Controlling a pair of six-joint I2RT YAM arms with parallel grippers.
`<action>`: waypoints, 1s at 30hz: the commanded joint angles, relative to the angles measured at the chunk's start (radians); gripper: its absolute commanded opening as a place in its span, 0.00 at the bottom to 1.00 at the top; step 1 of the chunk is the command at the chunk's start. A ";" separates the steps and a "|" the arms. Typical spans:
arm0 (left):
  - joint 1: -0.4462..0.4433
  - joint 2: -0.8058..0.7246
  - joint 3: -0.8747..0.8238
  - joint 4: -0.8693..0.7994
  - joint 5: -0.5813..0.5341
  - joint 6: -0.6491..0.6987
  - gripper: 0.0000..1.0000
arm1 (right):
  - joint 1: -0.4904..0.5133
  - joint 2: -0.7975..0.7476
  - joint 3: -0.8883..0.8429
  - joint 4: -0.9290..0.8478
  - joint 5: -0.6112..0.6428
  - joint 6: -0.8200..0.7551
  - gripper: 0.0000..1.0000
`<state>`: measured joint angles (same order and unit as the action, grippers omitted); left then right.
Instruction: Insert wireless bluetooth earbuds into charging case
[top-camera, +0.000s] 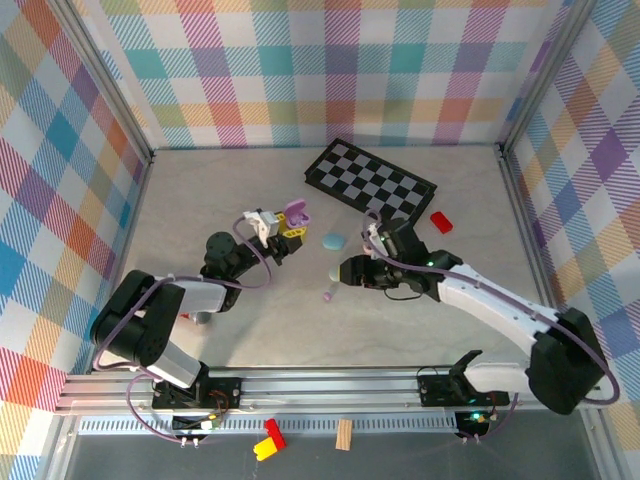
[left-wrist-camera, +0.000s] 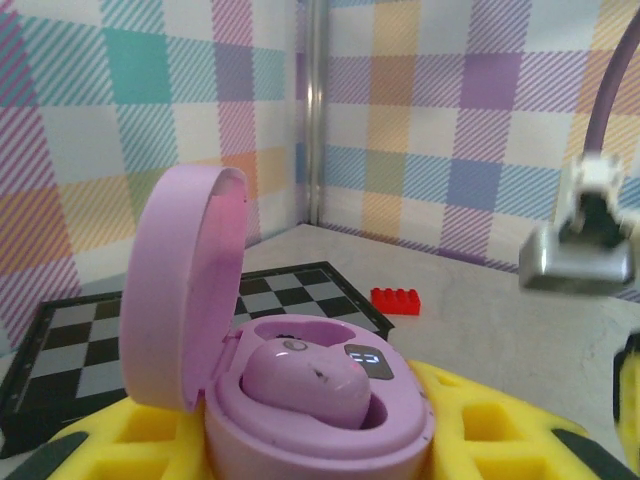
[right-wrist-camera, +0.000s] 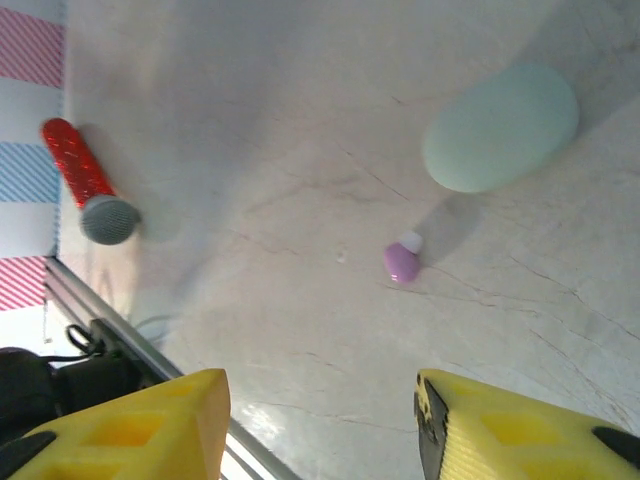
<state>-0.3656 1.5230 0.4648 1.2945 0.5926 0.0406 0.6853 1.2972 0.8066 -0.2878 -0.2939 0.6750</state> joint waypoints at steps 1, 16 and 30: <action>0.014 -0.035 -0.022 0.054 0.025 -0.033 0.29 | 0.035 0.068 -0.005 0.092 0.021 0.046 0.51; 0.147 -0.098 -0.110 0.054 0.015 -0.099 0.28 | 0.092 0.446 0.195 0.148 0.030 -0.051 0.52; 0.155 -0.094 -0.101 0.053 0.047 -0.102 0.28 | 0.092 0.615 0.310 0.107 0.046 -0.089 0.52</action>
<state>-0.2253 1.4441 0.3573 1.2938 0.6128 -0.0536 0.7738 1.8668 1.1149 -0.1345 -0.2649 0.6094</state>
